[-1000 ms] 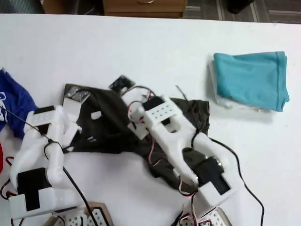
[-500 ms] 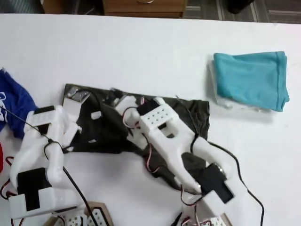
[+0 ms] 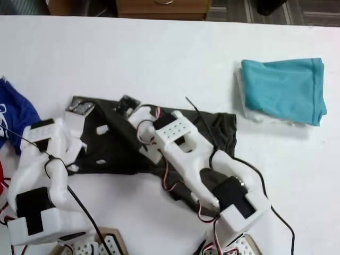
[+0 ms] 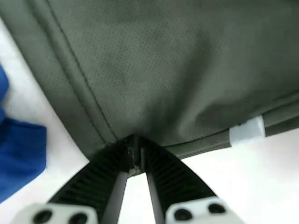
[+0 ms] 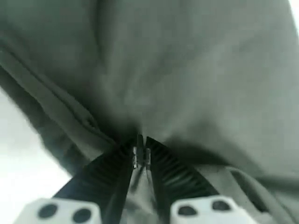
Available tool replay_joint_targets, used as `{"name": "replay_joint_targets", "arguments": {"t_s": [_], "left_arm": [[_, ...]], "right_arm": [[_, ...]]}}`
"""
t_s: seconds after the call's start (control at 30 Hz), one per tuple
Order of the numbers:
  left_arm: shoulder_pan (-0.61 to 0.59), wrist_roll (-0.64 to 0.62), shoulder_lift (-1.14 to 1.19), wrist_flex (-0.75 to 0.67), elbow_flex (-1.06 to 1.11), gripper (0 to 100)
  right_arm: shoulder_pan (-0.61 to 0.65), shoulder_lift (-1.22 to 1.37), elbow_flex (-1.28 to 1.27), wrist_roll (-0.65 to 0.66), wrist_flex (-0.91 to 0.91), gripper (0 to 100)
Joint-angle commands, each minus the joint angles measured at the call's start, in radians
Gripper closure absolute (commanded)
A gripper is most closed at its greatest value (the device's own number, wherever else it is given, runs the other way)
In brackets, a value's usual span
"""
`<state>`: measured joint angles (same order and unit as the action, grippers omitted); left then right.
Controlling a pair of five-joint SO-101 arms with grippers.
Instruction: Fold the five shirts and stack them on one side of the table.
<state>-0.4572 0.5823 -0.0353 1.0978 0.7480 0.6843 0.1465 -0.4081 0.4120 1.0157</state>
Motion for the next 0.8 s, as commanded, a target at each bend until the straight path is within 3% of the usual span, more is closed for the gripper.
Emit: {"name": "replay_joint_targets", "arguments": {"t_s": [0.0, 0.2, 0.37, 0.5, 0.77], "left_arm": [[-0.032, 0.006, -0.006, 0.068, -0.028, 97], [-0.032, 0.008, -0.003, 0.190, -0.087, 97], [-0.034, 0.008, 0.002, 0.149, -0.077, 97], [-0.044, 0.008, 0.002, 0.078, -0.076, 97], [-0.046, 0.002, -0.005, -0.098, 0.035, 97]], "right_arm": [[0.036, -0.038, 0.014, 0.005, 0.094, 98.0], [0.042, -0.171, 0.014, 0.005, 0.107, 98.0], [0.025, -0.280, 0.014, 0.008, 0.142, 98.0], [0.015, -0.355, 0.014, 0.017, 0.278, 97.7], [-0.117, -0.421, -0.025, 0.327, 0.628, 92.2]]}}
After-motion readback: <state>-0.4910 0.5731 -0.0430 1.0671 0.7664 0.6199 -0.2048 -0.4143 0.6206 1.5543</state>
